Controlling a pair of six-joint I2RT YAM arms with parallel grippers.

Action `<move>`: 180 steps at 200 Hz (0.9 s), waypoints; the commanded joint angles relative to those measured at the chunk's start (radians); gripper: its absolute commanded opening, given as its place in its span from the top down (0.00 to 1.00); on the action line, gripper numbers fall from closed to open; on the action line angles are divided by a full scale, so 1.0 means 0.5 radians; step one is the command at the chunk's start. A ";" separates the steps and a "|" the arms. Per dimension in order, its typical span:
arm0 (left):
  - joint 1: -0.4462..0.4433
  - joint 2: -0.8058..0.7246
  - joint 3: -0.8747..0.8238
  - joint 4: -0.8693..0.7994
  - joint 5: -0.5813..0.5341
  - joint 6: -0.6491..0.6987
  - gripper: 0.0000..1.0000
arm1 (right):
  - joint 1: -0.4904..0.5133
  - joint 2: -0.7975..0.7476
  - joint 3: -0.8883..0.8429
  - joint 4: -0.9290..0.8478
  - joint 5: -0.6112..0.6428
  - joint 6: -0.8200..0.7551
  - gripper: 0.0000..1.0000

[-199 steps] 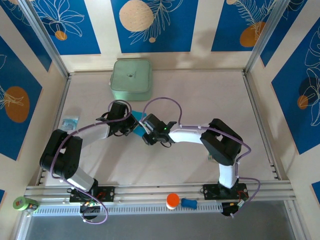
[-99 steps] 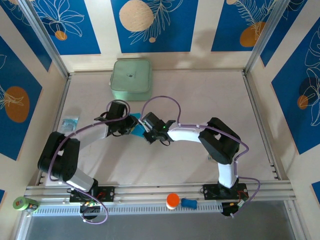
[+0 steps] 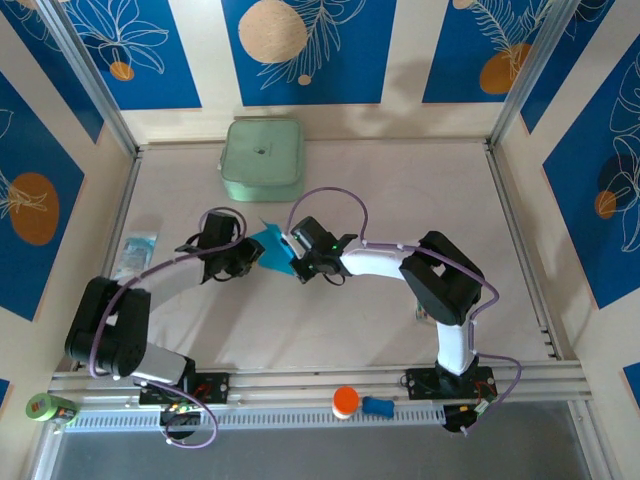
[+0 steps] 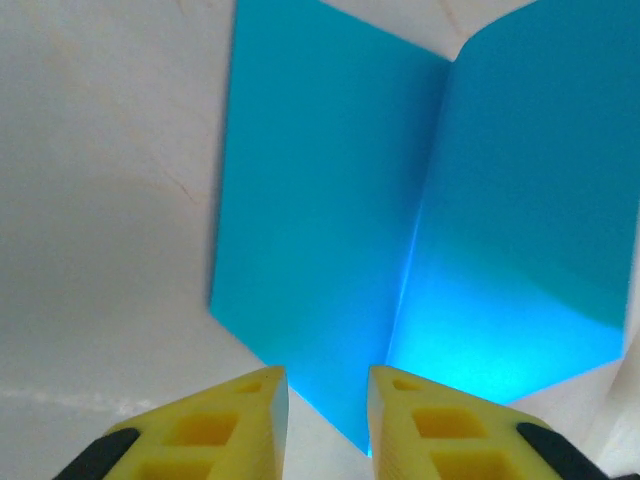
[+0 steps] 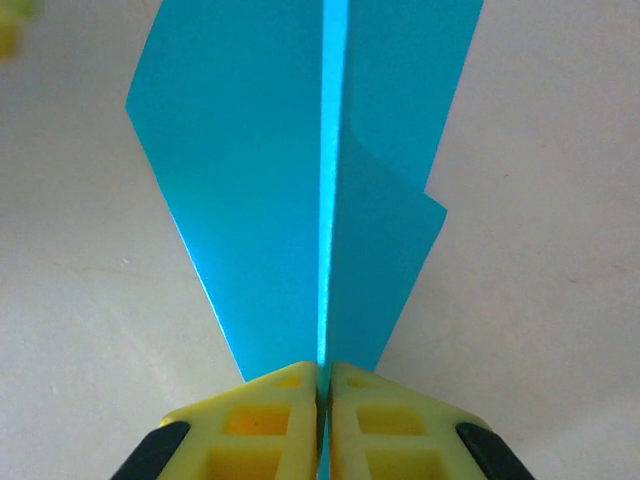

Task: Fold a paper plane with a square sheet of paper (pick it up from the middle)
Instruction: Fourth fold the wing at the center of the table.

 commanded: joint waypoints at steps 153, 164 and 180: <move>-0.009 0.411 0.144 0.019 0.144 0.121 0.88 | -0.019 0.116 0.132 -0.114 -0.287 -0.044 0.86; -0.010 0.419 0.146 0.022 0.148 0.124 0.88 | -0.019 0.117 0.135 -0.114 -0.287 -0.049 0.85; -0.012 0.429 0.151 0.019 0.148 0.132 0.88 | -0.021 0.121 0.143 -0.114 -0.299 -0.055 0.85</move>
